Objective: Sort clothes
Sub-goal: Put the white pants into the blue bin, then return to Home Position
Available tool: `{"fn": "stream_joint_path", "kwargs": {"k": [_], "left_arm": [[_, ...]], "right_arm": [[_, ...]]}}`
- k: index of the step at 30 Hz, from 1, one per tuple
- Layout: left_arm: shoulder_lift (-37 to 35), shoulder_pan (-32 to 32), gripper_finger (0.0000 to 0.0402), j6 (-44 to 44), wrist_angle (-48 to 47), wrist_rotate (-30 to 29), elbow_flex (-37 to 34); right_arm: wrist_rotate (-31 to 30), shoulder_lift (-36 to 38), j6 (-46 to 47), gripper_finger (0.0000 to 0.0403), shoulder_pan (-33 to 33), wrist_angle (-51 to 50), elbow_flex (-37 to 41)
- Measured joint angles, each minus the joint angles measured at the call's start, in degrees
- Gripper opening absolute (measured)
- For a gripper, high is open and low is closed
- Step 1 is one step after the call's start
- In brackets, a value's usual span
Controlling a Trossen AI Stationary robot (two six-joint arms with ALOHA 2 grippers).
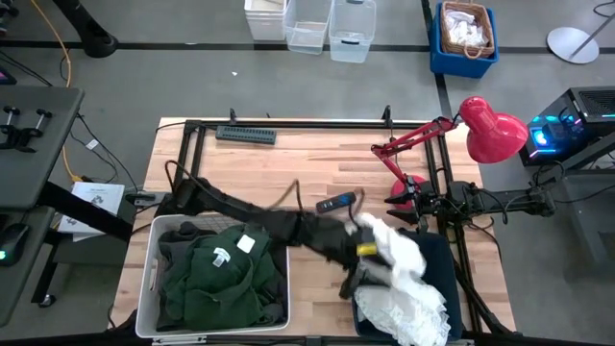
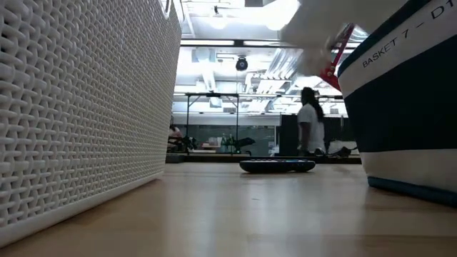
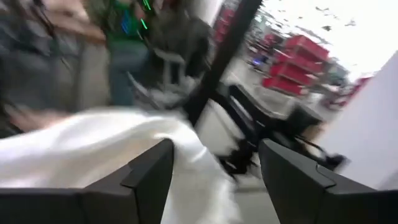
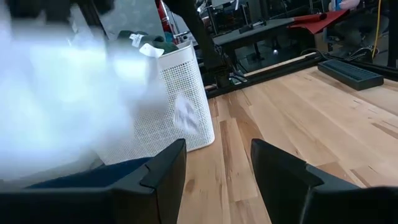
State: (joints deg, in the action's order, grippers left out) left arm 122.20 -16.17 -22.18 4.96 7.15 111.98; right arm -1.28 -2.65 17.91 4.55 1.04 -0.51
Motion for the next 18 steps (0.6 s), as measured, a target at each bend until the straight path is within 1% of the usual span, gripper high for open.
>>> {"fn": "stream_joint_path", "kwargs": {"k": [2,4,7,9,11,14,18], "left_arm": [[1.5,-1.0,0.0219,-5.5,0.1,1.5,-0.1],[1.7,-0.8,0.0217,-7.3,-5.1,4.0,-0.1],[0.8,-0.6,0.0216,-5.7,-11.0,10.2,-0.1],[-0.2,-1.0,0.0216,-4.1,-11.2,15.3,-0.1],[-2.0,-1.0,0.0216,-2.1,-10.6,18.5,-0.1],[-6.1,0.3,0.0216,2.2,-12.6,18.6,-0.1],[-12.0,2.8,0.0212,11.6,-25.1,17.8,-0.1]], "right_arm": [[0.0,0.0,0.0,0.0179,0.0,0.0,0.0],[0.0,0.0,0.0,0.0179,0.0,0.0,0.0],[0.0,0.0,0.0,0.0179,0.0,0.0,0.0],[0.0,0.0,0.0,0.0179,0.0,0.0,0.0],[0.0,0.0,0.0,0.0179,0.0,0.0,0.0],[0.0,0.0,0.0,0.0179,0.0,0.0,0.0],[0.0,0.0,0.0,0.0179,0.0,0.0,0.0]]}}
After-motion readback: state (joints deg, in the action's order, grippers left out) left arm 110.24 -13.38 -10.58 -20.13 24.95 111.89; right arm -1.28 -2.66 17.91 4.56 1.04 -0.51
